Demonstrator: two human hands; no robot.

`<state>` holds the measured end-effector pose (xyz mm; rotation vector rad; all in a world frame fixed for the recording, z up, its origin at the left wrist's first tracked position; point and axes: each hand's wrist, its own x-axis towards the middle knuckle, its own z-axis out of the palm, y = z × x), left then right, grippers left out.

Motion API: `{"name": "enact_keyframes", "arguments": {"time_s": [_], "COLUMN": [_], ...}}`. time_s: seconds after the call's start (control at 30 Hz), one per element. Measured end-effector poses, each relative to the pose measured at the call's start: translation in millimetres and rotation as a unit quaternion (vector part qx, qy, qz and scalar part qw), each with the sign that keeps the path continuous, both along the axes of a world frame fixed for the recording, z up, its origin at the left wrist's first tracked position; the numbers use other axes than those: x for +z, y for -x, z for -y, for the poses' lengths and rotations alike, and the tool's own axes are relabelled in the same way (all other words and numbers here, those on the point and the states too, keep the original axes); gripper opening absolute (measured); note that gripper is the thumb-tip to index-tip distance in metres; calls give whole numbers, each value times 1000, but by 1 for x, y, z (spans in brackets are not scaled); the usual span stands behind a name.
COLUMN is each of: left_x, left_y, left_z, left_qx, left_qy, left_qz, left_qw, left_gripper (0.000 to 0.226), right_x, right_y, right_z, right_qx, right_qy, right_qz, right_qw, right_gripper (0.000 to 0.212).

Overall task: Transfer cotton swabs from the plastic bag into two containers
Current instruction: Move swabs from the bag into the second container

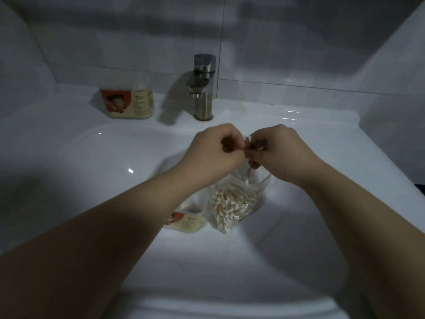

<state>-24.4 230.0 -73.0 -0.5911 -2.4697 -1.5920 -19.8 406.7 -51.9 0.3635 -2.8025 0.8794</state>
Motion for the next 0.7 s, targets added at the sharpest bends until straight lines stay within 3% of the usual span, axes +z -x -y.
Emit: {"name": "enact_keyframes", "arguments": {"time_s": [0.07, 0.17, 0.27, 0.47, 0.6, 0.7], "left_x": [-4, -11, -14, -19, -22, -21], "left_y": [-4, -1, 6, 9, 9, 9], "left_z": [-1, 2, 8, 7, 2, 2], "left_qx": [-15, -10, 44, 62, 37, 28], "left_qy": [70, 184, 232, 153, 76, 42], "left_qz": [2, 15, 36, 93, 118, 116], "left_qw": [997, 983, 971, 982, 989, 992], "left_gripper": [25, 13, 9, 25, 18, 20], "right_x": [1, 1, 2, 0, 2, 0], "right_y": [0, 2, 3, 5, 5, 6], "right_z": [-1, -6, -11, -12, -11, -10], "right_qx": [-7, -18, -21, -18, 5, 8], "right_qy": [5, 36, 63, 137, 245, 274], "right_qz": [-6, 0, 6, 26, 45, 55], "right_qw": [1000, 999, 998, 990, 969, 960], "right_gripper": [10, 11, 13, 10, 2, 4]}}
